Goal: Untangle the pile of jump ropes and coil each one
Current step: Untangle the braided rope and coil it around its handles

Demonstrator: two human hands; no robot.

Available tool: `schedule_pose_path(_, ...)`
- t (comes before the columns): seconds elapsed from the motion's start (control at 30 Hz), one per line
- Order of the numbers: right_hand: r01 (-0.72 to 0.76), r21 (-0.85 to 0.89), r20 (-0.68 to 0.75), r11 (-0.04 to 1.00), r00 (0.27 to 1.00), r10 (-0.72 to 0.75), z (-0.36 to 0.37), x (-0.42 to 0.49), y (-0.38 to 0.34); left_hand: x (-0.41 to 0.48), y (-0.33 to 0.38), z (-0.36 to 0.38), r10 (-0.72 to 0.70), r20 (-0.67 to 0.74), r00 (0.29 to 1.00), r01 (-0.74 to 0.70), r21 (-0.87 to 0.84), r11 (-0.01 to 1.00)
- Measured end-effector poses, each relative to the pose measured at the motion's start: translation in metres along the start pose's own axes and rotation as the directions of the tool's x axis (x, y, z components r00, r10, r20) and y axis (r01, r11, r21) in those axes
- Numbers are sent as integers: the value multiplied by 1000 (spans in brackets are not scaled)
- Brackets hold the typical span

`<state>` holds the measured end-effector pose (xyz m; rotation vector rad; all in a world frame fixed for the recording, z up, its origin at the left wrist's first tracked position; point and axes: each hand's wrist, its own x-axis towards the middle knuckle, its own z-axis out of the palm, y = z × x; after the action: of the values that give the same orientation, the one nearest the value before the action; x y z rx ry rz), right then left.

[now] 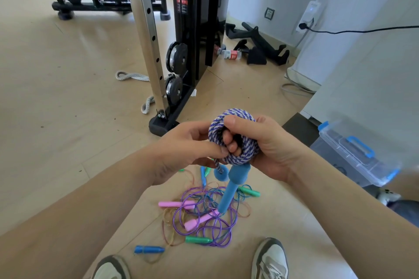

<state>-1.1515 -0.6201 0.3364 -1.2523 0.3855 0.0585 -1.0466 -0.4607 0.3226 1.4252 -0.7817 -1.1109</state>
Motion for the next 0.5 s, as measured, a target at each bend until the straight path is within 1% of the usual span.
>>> schedule_pose_path(0.1, 105, -130, -81, 986, 990, -116, 4, -1, -2, 0, 0, -3, 2, -113, 994, 6, 72, 997)
schedule_pose_path(0.17, 156, -273, -131, 949, 971, -198, 1, 0, -1, 0, 1, -5, 0, -183, 983, 17, 94, 995)
schedule_pose_path(0.2, 158, -341, -141, 927, 966, -216, 0, 1, 0, 0, 3, -4, 1, -207, 978, 22, 110, 994)
schedule_pose_path(0.27, 140, -455, -133, 880, 966, -223, -5, 3, 5, -1, 5, -3, -7, -236, 972, 38, 130, 991)
schedule_pose_path(0.37, 122, -604, -80, 788, 974, -212, -5, 4, 10, -2, 4, -3, -7, -267, 964, 39, 114, 993)
schedule_pose_path(0.43, 115, -652, -70, 749, 975, -211, -6, 3, 10, -2, 3, -4, 2, -278, 961, 32, 117, 993)
schedule_pose_path(0.5, 124, -634, -83, 763, 970, -227, -9, 3, 10, -3, 4, -6, 10, -287, 958, 39, 165, 985)
